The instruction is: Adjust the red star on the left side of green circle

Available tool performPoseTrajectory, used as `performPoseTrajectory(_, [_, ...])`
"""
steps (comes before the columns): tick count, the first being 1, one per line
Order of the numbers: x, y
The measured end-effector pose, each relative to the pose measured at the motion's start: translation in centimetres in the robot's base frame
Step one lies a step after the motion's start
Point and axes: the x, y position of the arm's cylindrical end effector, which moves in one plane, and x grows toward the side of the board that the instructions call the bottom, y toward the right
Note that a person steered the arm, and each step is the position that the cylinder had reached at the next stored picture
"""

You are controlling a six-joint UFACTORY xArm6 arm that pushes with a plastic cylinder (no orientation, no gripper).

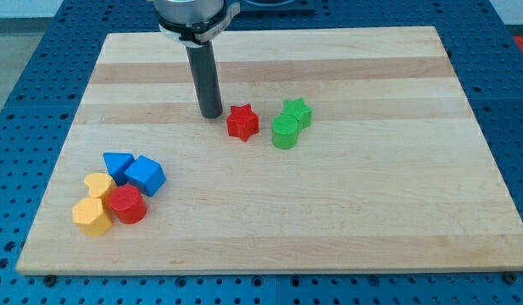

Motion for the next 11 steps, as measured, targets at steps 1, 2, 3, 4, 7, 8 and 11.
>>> performPoseTrajectory(1, [0.0, 0.9])
performPoseTrajectory(2, [0.3, 1.7])
performPoseTrajectory(3, [0.3, 1.7])
performPoseTrajectory(4, [0.5, 1.6])
performPoseTrajectory(7, [2.9, 2.0])
performPoseTrajectory(8, [2.9, 2.4])
performPoseTrajectory(11, [2.3, 2.7])
